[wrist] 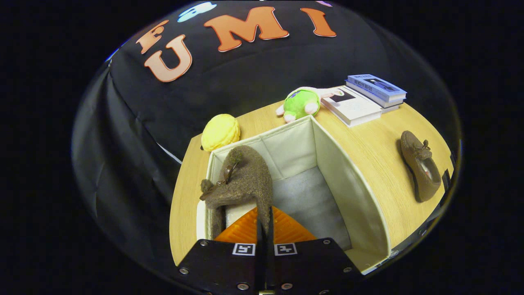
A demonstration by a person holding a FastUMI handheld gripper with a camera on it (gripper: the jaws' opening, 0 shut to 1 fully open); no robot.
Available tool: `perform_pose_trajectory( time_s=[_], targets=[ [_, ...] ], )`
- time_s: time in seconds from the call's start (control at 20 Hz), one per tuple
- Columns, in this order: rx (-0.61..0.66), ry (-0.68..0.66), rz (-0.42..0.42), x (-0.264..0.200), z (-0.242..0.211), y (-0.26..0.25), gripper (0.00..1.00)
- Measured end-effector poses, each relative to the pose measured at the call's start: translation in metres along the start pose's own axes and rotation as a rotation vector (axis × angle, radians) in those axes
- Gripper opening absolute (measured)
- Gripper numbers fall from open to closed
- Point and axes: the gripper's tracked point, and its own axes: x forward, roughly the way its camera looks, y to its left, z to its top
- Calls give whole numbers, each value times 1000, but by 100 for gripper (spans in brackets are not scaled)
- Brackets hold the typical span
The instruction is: Open the storage box then place both shoes into the box .Put the left shoe in first, then the right shoe, with the right side of both shoes facing outward in a uniform manner.
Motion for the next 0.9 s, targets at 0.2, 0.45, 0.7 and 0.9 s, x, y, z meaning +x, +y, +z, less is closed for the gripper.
perform_pose_trajectory(
  time_s=[0.2, 0.45, 0.7, 0.9],
  targets=[
    [18, 16, 47, -1, 1, 5, 16],
    [-17, -59, 40, -25, 33, -19, 87],
    [-16, -156, -32, -52, 76, -84, 99],
    [32, -205, -135, -70, 98, -158, 99]
  ],
)
